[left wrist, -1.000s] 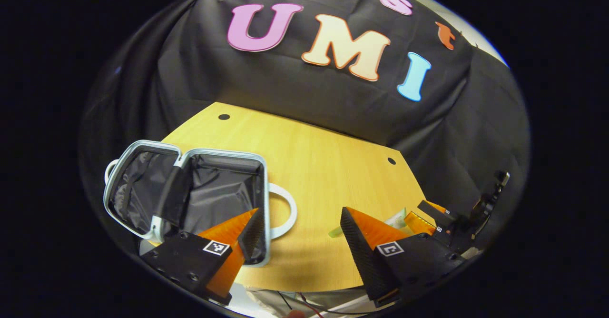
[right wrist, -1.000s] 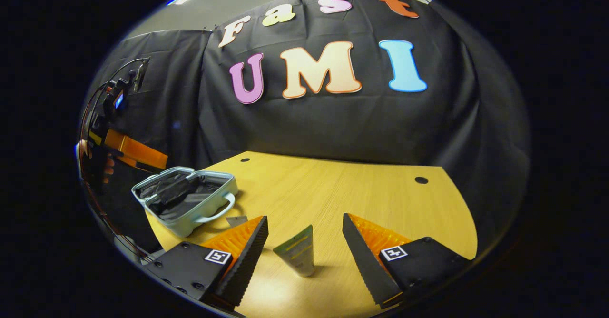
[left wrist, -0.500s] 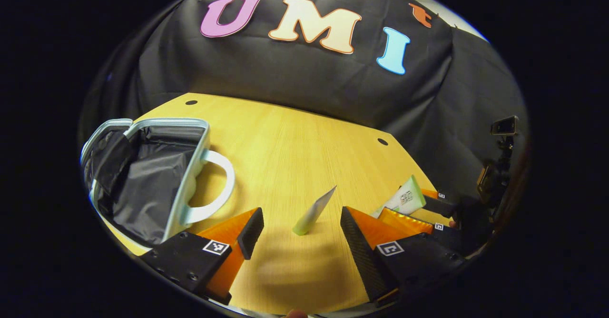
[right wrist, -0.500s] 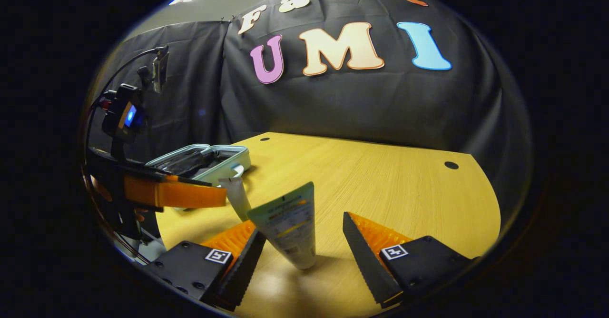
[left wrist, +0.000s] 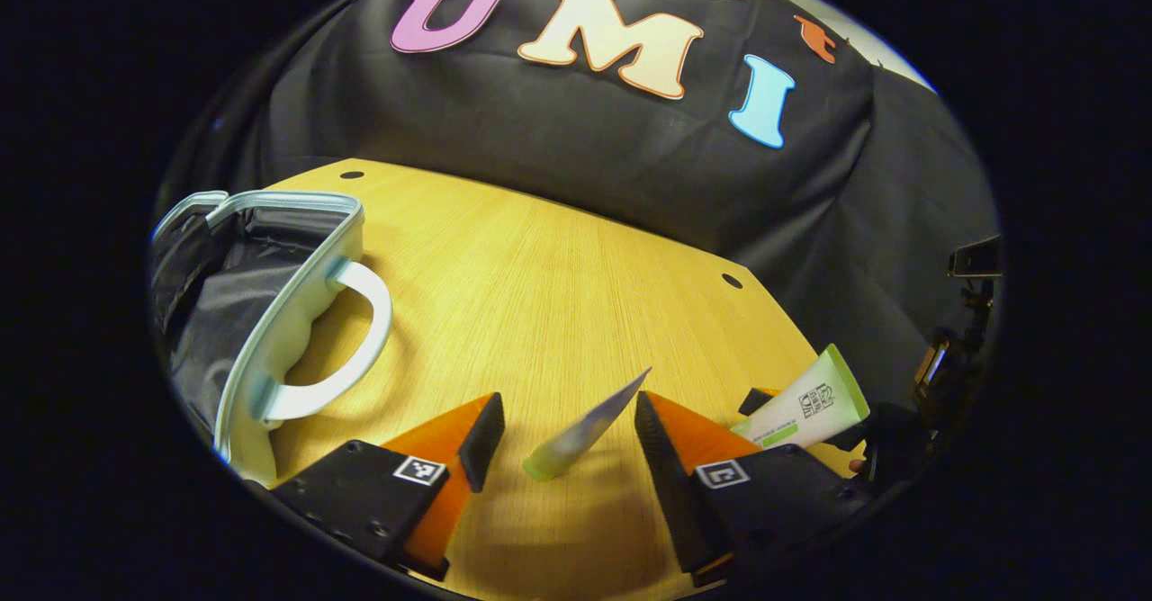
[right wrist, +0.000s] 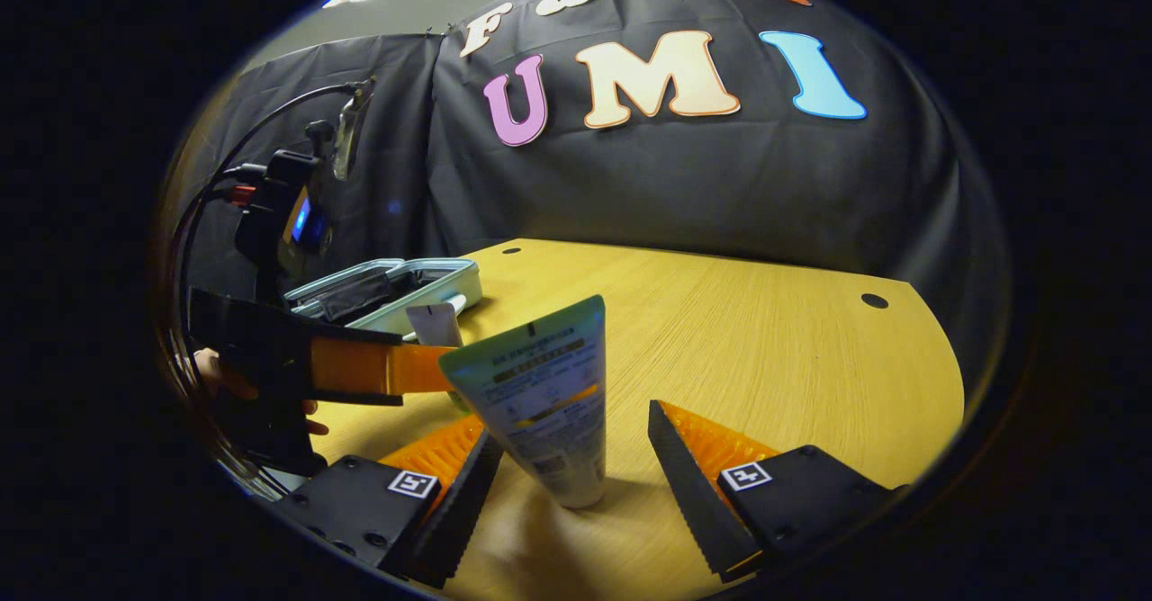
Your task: First open the suitcase, pack the skin care products into it, and then close the suitcase.
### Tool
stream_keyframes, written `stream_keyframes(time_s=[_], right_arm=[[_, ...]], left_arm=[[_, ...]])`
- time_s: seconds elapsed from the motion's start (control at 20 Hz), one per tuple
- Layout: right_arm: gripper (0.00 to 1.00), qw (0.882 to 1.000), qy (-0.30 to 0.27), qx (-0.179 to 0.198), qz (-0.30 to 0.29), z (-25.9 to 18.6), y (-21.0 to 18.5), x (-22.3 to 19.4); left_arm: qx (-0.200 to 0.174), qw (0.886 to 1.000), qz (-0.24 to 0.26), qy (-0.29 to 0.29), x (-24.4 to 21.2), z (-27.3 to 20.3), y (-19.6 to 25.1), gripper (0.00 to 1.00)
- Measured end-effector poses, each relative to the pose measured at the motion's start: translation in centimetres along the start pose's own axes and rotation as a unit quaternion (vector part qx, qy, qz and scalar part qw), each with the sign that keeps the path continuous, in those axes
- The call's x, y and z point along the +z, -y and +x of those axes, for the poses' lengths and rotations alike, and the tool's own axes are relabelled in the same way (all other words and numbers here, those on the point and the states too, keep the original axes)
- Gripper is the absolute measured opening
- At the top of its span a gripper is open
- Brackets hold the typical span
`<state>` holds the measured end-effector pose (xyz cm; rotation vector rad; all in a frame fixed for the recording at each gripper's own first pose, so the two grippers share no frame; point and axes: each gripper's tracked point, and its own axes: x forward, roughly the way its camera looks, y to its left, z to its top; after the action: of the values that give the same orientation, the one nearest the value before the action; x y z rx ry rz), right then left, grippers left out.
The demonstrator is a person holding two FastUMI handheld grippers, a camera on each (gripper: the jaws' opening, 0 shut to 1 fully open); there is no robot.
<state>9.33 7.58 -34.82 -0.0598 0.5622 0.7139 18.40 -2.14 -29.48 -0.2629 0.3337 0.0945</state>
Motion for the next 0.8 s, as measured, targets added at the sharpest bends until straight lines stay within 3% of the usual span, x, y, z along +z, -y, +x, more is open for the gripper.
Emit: stream_keyframes(time_s=[0.1, 0.2, 0.25, 0.3, 0.4, 0.45, 0.8], right_arm=[[0.97, 1.0, -0.005, 0.006, -0.001, 0.3, -0.4, -0.3], [0.92, 1.0, -0.01, 0.013, 0.002, 0.5, -0.7, -0.6], [0.88, 1.0, -0.014, 0.015, 0.002, 0.6, -0.9, -0.9], [0.84, 1.0, -0.019, 0.012, 0.0, 0.7, -0.9, -1.0], [0.62, 1.0, -0.02, 0.006, -0.002, 0.9, -0.7, -1.1], [0.57, 1.0, -0.023, 0.002, -0.001, 0.7, -0.5, -1.2], [0.45, 0.999, -0.051, -0.019, 0.005, -0.6, -0.7, 0.2]], left_arm=[[-0.002, 1.0, 0.0, -0.007, -0.3, 0.2, 0.4, 0.68], [0.008, 1.0, 0.012, -0.01, -0.3, 0.3, -0.1, 0.29], [0.007, 1.0, 0.012, -0.009, -0.2, 0.2, 0.1, 0.17], [0.003, 1.0, 0.013, -0.013, -0.4, 0.5, 0.3, 0.18], [0.0, 1.0, 0.019, -0.018, -0.3, 0.1, 0.6, 0.16], [-0.001, 1.0, 0.024, -0.018, 0.0, -0.2, 0.7, 0.16], [-0.004, 0.999, 0.038, -0.013, 4.7, -3.8, 0.1, 0.16]])
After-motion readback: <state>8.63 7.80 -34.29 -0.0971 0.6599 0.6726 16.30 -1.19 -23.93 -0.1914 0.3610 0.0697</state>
